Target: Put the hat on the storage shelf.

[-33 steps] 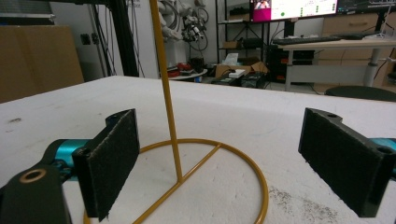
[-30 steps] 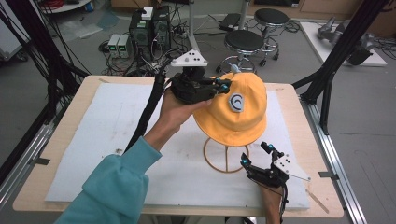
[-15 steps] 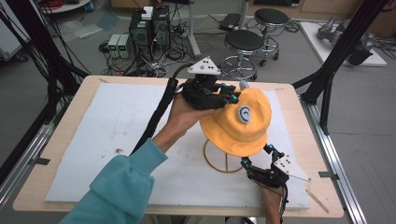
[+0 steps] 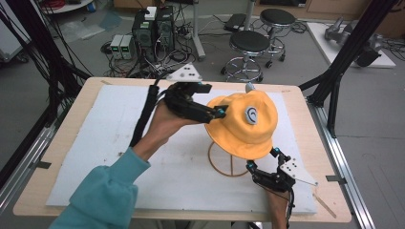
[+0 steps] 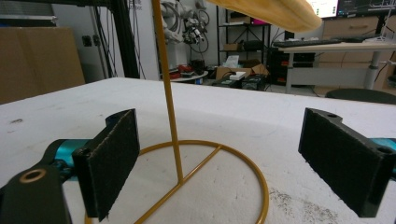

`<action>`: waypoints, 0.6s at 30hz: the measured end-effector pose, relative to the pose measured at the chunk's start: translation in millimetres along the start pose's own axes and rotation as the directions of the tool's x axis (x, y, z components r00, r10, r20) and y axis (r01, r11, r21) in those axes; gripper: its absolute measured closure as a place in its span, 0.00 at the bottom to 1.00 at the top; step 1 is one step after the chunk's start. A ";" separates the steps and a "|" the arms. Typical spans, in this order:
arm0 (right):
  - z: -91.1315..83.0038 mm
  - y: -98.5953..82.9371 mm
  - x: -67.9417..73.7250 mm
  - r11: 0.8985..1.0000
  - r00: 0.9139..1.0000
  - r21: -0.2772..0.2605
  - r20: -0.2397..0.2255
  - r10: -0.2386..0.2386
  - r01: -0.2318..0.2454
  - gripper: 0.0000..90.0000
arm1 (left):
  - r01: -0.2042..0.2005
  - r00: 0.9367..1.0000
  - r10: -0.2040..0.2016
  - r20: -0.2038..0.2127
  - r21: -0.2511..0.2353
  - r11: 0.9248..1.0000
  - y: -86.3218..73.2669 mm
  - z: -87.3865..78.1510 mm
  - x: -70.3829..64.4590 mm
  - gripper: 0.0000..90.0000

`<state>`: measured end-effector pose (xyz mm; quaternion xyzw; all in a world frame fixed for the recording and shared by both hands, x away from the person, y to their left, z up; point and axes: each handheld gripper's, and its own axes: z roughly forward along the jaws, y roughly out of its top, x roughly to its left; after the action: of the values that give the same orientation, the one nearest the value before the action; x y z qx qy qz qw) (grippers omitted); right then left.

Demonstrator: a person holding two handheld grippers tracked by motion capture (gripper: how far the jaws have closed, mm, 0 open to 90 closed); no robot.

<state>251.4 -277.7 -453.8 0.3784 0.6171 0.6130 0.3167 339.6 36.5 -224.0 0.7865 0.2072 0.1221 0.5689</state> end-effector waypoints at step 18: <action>0.4 0.1 0.8 1.000 1.000 0.006 0.005 -0.002 0.002 0.13 | -0.006 0.969 -0.007 -0.246 -0.052 0.999 -143.9 -122.9 55.1 0.16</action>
<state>251.4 -276.8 -453.7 0.3802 0.6184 0.6100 0.3177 308.8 204.3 -322.7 0.7500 0.2730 0.2238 0.5594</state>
